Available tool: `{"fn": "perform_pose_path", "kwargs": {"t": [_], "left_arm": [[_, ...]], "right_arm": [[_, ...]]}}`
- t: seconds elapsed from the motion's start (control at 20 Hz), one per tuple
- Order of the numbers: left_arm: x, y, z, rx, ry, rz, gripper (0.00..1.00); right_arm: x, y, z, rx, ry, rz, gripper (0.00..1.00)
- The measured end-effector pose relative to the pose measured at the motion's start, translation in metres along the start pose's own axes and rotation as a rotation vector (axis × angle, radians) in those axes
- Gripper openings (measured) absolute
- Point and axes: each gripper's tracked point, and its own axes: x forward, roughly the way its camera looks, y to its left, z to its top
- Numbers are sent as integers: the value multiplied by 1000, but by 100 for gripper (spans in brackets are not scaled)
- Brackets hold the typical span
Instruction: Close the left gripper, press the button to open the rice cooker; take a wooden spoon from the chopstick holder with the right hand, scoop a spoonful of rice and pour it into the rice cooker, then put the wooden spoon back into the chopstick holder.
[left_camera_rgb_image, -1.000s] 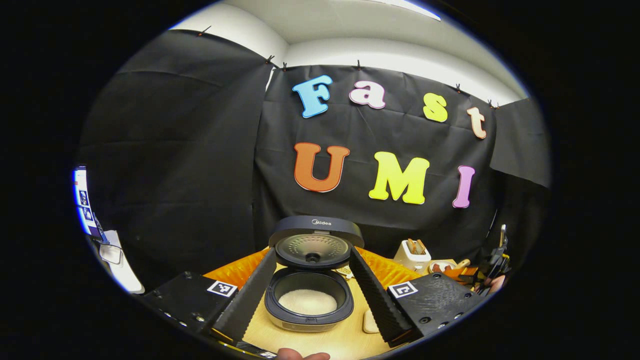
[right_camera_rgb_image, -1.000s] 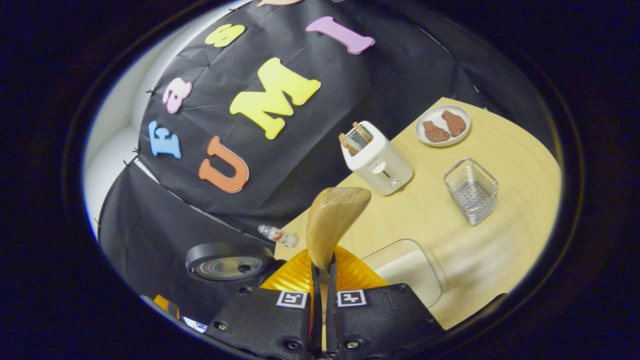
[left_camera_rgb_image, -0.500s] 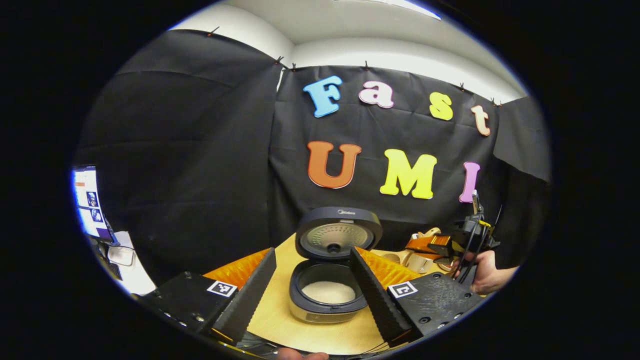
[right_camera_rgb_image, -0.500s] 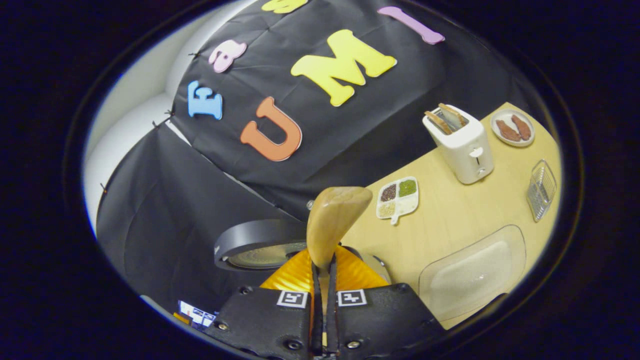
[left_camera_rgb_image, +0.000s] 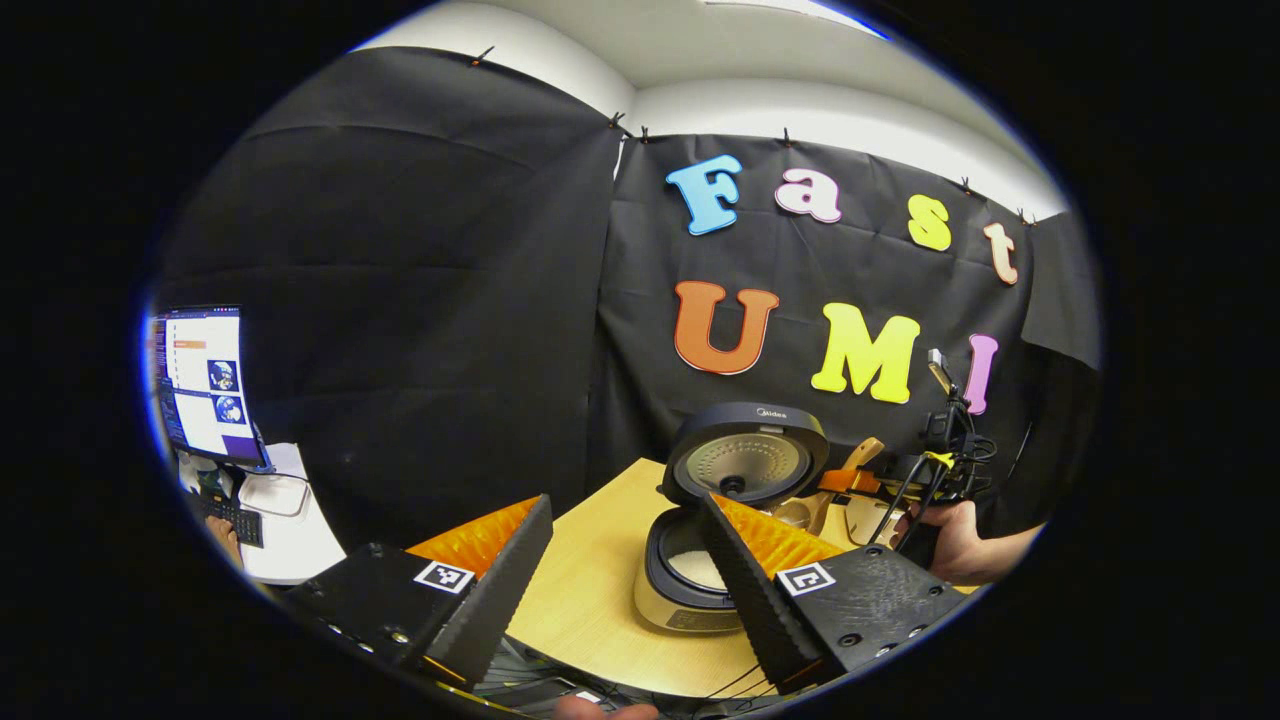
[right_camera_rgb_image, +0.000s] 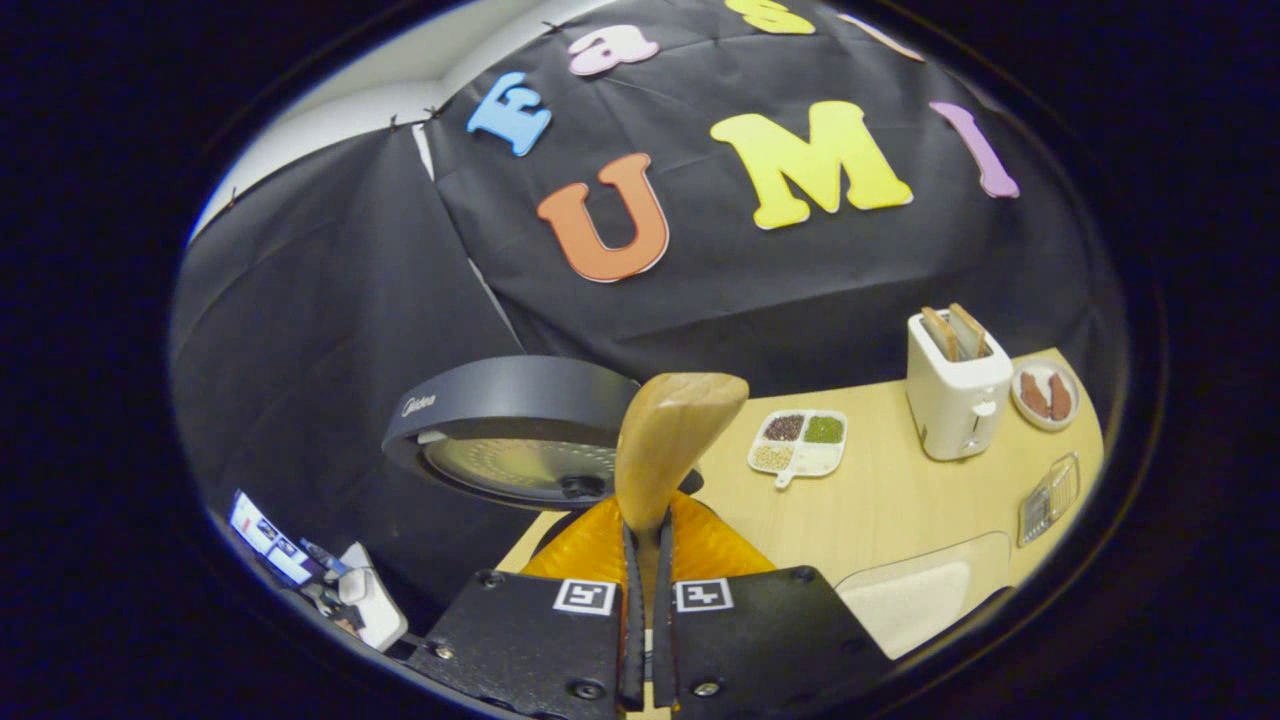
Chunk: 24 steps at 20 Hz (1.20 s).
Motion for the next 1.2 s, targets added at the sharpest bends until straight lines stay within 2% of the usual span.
{"fn": "perform_pose_path", "kwargs": {"t": [0.5, 0.85, 1.0, 1.2], "left_arm": [[-2, 3, 2, 9, -6, -12, 95], [-4, 8, 1, -3, -7, 1, 95], [-3, 7, 2, -3, -8, 4, 95], [-5, 4, 6, -2, -10, 0, 95]], "right_arm": [[5, 30, 5, -379, -70, -25, 9], [-1, 58, 12, -678, -155, -7, 9], [-5, 66, 9, -731, -172, 16, 8], [-11, 68, 10, -714, -170, 28, 8]]}}
